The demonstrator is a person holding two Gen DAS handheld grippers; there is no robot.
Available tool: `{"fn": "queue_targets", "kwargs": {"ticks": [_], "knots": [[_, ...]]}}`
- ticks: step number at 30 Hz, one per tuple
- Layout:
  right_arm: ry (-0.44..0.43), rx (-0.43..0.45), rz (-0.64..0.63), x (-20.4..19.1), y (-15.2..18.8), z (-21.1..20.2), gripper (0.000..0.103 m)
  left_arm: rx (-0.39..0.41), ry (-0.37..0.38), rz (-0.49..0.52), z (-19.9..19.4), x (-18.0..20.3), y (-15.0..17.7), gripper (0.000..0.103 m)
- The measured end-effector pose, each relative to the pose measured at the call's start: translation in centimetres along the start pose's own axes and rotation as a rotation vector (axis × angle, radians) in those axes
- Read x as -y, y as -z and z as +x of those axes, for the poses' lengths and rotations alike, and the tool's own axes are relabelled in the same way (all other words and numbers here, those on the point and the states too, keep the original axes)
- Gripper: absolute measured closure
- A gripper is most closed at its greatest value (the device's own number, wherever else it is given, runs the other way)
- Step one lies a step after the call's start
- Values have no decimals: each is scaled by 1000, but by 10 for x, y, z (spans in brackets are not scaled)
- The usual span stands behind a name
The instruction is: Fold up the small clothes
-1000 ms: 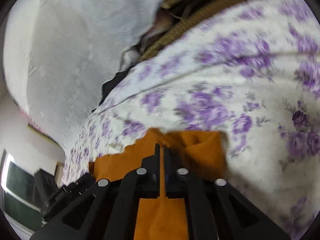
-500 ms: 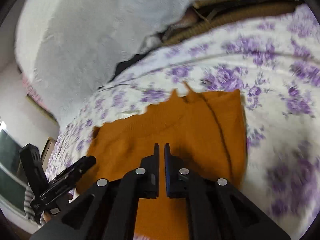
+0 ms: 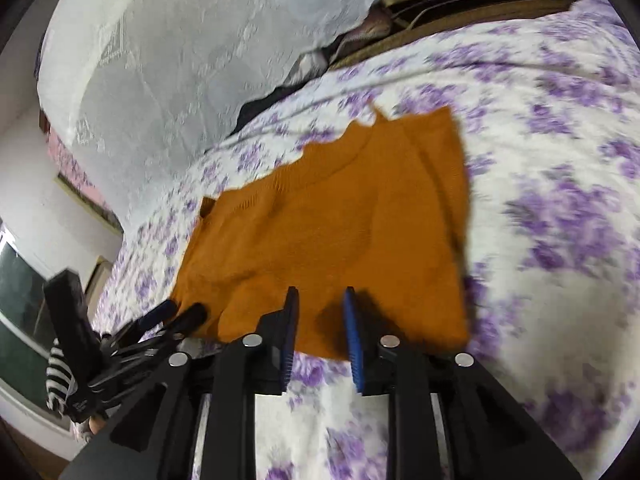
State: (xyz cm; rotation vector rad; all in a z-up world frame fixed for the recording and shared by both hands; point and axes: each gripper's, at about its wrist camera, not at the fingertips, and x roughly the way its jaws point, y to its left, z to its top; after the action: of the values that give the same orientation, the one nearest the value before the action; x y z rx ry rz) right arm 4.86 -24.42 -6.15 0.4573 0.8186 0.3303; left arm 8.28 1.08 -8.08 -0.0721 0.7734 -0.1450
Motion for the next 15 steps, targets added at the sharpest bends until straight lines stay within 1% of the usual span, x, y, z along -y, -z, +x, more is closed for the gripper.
{"fn": "queue_targets", "kwargs": {"ticks": [1, 2, 3, 4, 5, 6, 7, 9, 10, 11, 12, 14, 15], "knots": [[10, 4, 6, 2, 0, 0, 78, 9, -17, -34, -2, -7, -1, 6], [26, 1, 8, 4, -1, 1, 78, -7, -58, -50, 3, -11, -2, 6], [47, -10, 13, 10, 0, -1, 78, -41, -107, -69, 12, -17, -2, 6], [53, -37, 25, 16, 0, 7, 79, -99, -135, -96, 25, -24, -1, 4], [46, -44, 31, 18, 1, 12, 81, -142, -104, -134, 34, -32, 0, 4], [45, -41, 31, 19, 2, 11, 81, -125, -102, -140, 31, -33, -2, 4], [45, -35, 34, 18, 1, 9, 80, -110, -116, -138, 28, -33, -2, 4], [36, 4, 32, 15, -1, -4, 77, -105, -120, -130, 25, -31, -1, 4], [44, 41, 24, 13, -3, -13, 72, -92, -114, -135, 21, -31, -1, 4], [52, 66, 20, 13, -4, -20, 68, -61, -94, -148, 13, -32, -2, 4], [58, 92, 21, 14, -7, -27, 68, -38, -79, -161, 6, -34, -3, 4], [55, 118, 39, 17, -12, -31, 68, 3, -57, -184, -3, -35, -7, 4], [51, 116, 43, 17, -16, -29, 68, 6, -58, -181, -1, -34, -9, 4]]}}
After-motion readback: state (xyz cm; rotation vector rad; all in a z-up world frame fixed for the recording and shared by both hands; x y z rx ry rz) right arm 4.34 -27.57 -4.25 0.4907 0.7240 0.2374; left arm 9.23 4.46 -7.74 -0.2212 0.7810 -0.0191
